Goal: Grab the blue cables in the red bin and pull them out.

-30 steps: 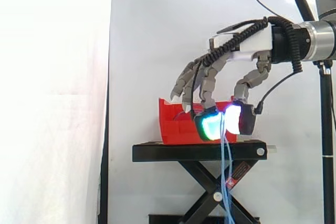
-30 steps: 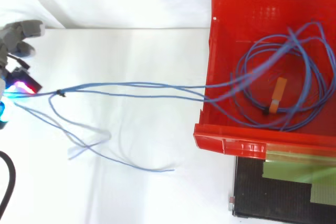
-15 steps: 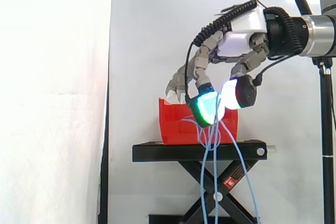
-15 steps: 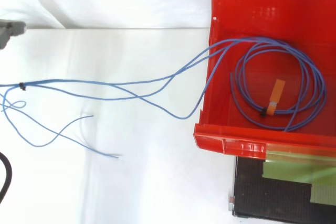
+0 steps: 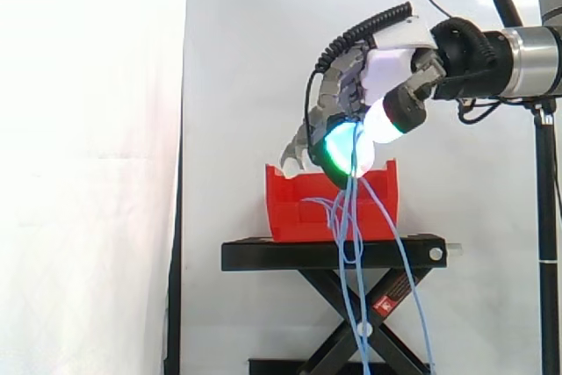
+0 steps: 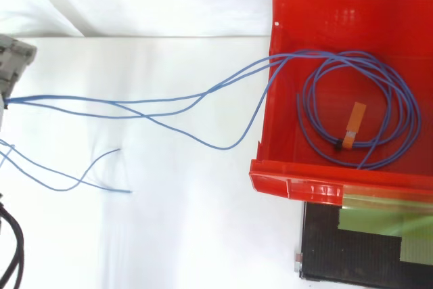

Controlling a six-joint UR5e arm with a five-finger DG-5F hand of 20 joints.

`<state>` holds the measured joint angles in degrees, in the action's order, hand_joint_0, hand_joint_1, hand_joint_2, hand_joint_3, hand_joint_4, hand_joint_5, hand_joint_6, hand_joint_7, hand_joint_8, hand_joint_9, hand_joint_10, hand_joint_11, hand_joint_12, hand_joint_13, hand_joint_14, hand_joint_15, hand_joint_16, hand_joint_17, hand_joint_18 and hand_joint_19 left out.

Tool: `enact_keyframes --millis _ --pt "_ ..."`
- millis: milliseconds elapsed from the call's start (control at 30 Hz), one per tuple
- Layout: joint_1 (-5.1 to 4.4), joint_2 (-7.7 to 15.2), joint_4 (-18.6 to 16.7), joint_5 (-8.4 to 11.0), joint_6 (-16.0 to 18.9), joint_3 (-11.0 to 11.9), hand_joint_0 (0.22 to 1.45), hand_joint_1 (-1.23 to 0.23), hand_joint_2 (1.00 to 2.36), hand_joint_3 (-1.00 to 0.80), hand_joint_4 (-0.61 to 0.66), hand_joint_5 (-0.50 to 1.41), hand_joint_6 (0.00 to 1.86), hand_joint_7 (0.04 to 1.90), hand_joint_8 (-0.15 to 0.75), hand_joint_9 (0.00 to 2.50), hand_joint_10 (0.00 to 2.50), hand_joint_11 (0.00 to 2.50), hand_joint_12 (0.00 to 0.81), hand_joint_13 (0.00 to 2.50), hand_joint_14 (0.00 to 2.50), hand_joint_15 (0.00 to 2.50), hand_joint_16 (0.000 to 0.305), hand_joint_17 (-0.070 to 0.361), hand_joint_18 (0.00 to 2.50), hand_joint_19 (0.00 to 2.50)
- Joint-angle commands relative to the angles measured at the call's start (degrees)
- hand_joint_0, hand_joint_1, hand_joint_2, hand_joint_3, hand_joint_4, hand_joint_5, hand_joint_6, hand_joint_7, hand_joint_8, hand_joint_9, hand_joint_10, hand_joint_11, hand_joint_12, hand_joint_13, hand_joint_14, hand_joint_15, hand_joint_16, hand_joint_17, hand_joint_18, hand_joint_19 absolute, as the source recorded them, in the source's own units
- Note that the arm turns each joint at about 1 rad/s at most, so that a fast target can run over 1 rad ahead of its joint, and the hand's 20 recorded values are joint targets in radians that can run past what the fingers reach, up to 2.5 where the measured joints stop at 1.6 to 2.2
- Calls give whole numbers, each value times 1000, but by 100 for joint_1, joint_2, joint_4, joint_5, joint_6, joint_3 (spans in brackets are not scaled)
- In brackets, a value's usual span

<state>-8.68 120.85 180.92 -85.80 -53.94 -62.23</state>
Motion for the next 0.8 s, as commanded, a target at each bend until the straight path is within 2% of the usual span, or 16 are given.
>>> enact_keyframes --millis 0,33,67,233,767 --pt "-2 0 22 107 433 -79 891 -836 1000 -1000 23 883 549 574 224 822 25 636 310 590 18 449 39 87 389 556" --pt "-2 0 22 134 486 -123 891 -835 1000 -1000 15 884 547 574 225 822 25 630 309 590 18 442 39 87 391 559" --pt "-2 0 22 204 688 -255 891 -835 1000 -1000 18 883 545 575 227 821 25 629 308 591 18 446 39 87 390 559" --pt "-2 0 22 336 1075 -290 888 -834 1000 -1000 19 884 540 576 224 823 23 629 309 590 18 447 39 87 389 556" --pt "59 0 31 292 1057 -290 853 -830 1000 -1000 38 881 501 587 227 819 25 634 311 587 18 448 39 88 386 557"
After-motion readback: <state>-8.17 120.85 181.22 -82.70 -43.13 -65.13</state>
